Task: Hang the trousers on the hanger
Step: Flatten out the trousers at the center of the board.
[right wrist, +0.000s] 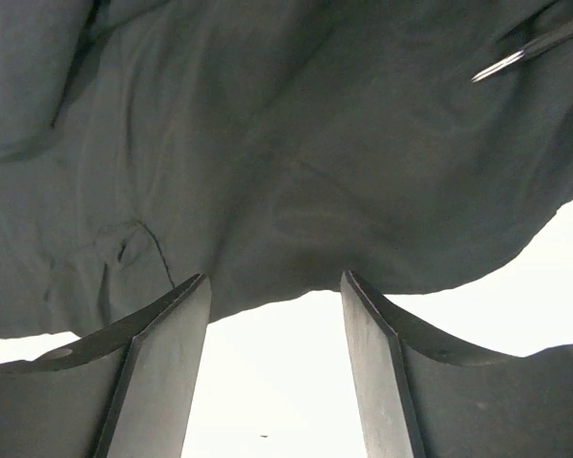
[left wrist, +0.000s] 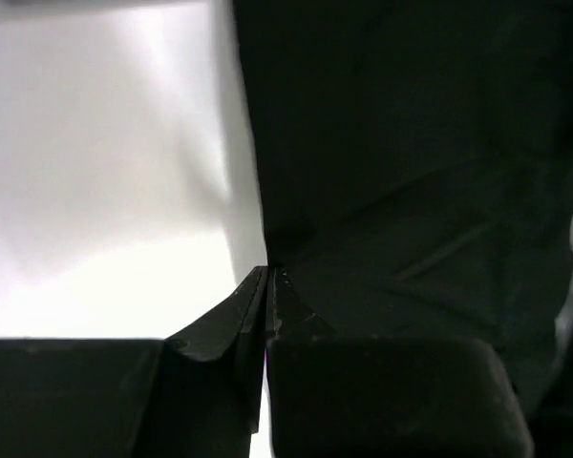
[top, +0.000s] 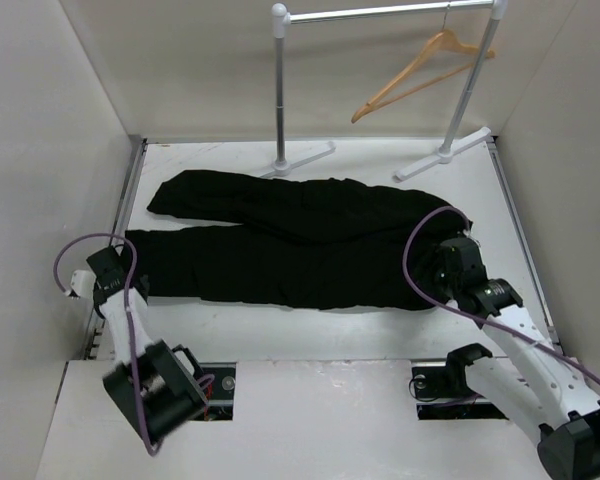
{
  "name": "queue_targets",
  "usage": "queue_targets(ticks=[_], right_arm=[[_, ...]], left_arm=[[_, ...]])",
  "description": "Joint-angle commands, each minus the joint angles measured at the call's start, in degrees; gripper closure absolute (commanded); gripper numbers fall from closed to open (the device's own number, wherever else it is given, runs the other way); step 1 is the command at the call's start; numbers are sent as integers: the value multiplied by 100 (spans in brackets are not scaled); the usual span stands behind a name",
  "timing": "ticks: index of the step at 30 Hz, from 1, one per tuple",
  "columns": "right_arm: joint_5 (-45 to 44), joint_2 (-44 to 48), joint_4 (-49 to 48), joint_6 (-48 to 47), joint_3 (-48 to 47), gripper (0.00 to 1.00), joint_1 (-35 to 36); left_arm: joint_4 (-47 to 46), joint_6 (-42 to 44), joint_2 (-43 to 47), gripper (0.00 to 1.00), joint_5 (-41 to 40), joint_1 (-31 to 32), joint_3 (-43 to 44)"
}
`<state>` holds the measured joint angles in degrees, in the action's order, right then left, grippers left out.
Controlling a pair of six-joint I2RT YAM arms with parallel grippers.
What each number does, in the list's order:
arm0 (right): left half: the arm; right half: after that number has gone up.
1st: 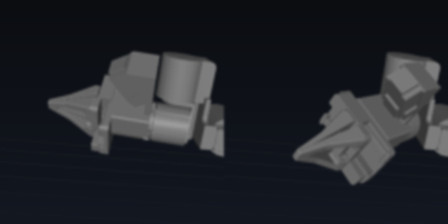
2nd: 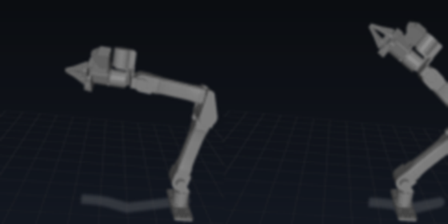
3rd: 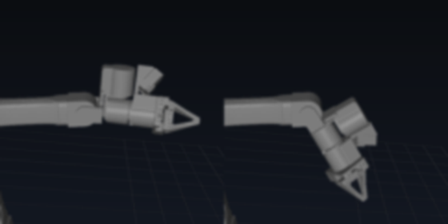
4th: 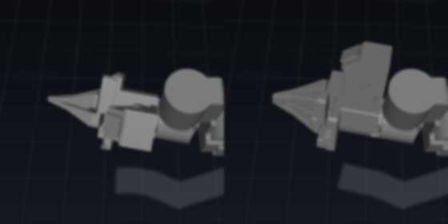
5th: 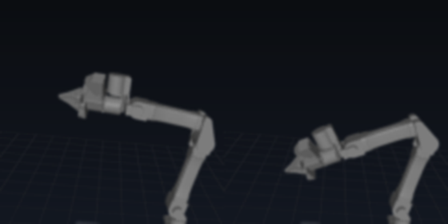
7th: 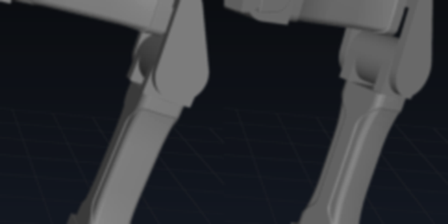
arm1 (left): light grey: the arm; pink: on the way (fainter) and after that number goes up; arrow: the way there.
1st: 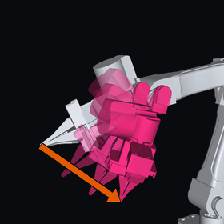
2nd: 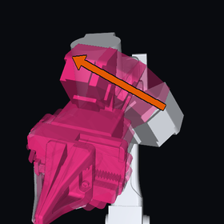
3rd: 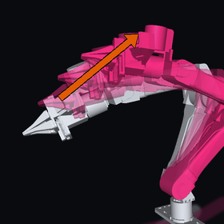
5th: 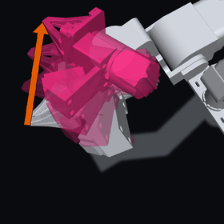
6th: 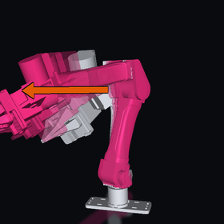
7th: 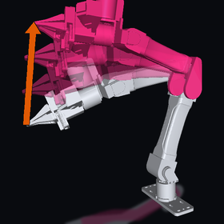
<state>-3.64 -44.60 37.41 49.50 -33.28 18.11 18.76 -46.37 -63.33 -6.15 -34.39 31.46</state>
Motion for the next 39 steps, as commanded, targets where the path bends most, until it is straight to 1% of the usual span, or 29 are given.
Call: queue_targets(ticks=[1,2,3,4,5,6,7,8,9,10,13,15,16,19,21,25,27,28,30,33,35,36,37,39], right_arm=[[65,127,29,-1,-118,37,-145],[91,153,56,-10,-65,36,-189],[109,188,117,-10,-4,36,-242],[109,197,187,-10,14,36,-286],[74,223,284,-10,23,35,-330],[22,241,380,-10,6,35,-347],[-66,250,451,-1,-38,35,-365],[-180,241,530,-1,-108,35,-417],[-303,189,626,-19,-196,35,-461],[-426,119,732,-36,-292,35,-514],[-629,-57,1066,-133,-583,35,-769],[-673,-136,1216,-151,-654,38,-988],[-691,-206,1260,-151,-654,40,-1120],[-673,-496,1251,-89,-444,49,-1402],[-734,-716,1260,51,-390,50,-1402],[-1033,-1216,1208,376,-381,46,-1236],[-1016,-1550,1076,490,-381,47,-1148],[-1086,-1708,989,526,-381,49,-1139],[-1139,-2103,743,544,-364,57,-1173],[-1087,-2343,785,570,-442,84,-1410],[-1007,-2116,943,657,-443,94,-1411],[-1025,-1940,1100,710,-417,98,-1411],[-981,-1756,1328,754,-399,100,-1411],[-981,-1195,1794,798,-364,100,-1411]], left_arm=[[1354,207,1030,100,-474,-98,-122],[1619,120,1407,100,-579,119,-140],[1987,-20,1698,99,-885,565,94],[2382,-143,1779,98,-1027,761,306],[2865,-310,1815,95,-1133,1050,551],[3261,-433,1833,89,-1273,1183,841],[3387,-400,1842,83,-1405,1167,992],[3493,-321,1877,69,-1502,1045,1211],[3502,-303,1903,62,-1442,974,1352],[3459,-329,1921,59,-1346,956,1441],[3143,-530,1947,54,-872,1096,1722],[2871,-759,1965,54,-477,1376,1810],[2704,-847,1956,54,-327,1552,1811],[2256,-970,1799,54,-219,2377,1706],[2123,-1005,1667,54,-272,2983,1557],[1904,-1128,1526,54,-439,3934,951],[1737,-1173,1456,54,-431,4085,608],[1614,-1164,1377,54,-370,4111,459],[1359,-1155,1175,55,-229,4155,177],[990,-1146,788,56,34,4173,-122],[858,-1137,621,56,149,4120,-245],[796,-1137,559,57,158,4172,-298],[769,-1137,489,57,202,4190,-342],[734,-1137,348,61,255,4190,-439]])
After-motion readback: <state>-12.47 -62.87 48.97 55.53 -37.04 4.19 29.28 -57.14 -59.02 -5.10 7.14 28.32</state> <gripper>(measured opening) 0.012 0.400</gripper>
